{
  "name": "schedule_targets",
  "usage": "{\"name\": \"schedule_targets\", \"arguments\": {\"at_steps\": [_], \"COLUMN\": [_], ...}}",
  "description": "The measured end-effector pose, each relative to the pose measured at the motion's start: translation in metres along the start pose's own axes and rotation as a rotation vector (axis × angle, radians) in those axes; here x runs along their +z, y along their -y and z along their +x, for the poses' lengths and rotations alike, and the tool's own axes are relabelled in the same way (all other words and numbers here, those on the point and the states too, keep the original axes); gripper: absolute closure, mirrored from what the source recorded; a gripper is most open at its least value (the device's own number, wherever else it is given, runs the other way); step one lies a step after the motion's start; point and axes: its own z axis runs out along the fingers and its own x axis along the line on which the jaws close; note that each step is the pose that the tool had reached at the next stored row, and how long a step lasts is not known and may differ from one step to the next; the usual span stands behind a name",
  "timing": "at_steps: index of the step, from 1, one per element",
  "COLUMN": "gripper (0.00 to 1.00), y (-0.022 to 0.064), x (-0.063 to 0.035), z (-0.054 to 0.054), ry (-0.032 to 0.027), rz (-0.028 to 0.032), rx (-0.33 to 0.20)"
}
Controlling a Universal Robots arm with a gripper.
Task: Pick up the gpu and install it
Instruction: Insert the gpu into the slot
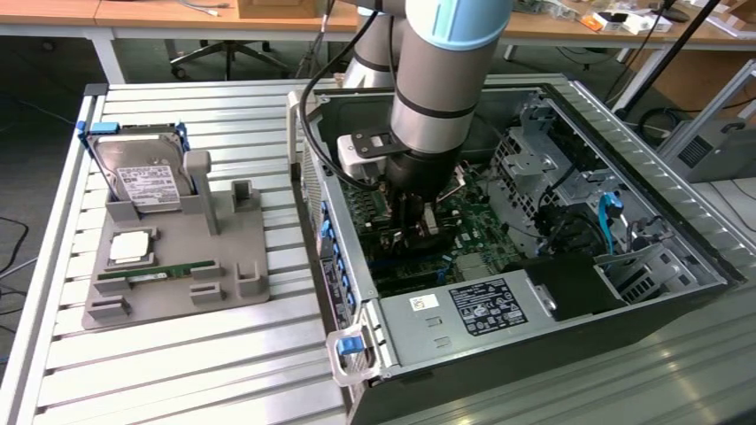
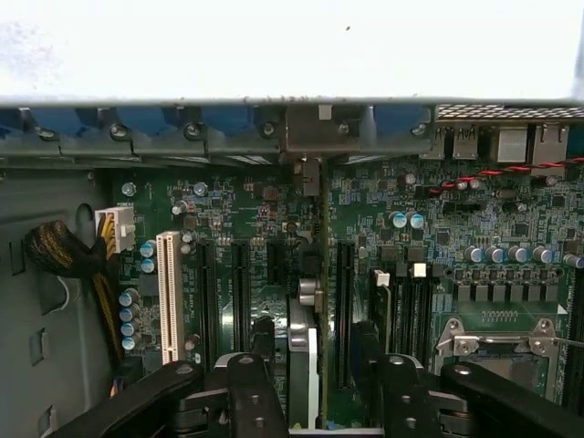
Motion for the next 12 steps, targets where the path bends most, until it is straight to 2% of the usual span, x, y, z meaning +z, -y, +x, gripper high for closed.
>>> {"name": "schedule_targets", "arguments": {"at_steps": [3,6,7,12], "gripper": [0.54,0.54,0.54,0.55], "y": [0.0001,0.0004,0.0005,0.0006], "x": [-0.0018,-0.0088,-0.014,-0.0237], "z": [0.0,-0.001,-0.001,-0.003], "ry": [-0.0006,-0.0005,-0.0004,-0.0005], "rz": [0.0,0.0002,0.0003,0.0003], "rx": [0.0,0.0,0.0,-0.002]}}
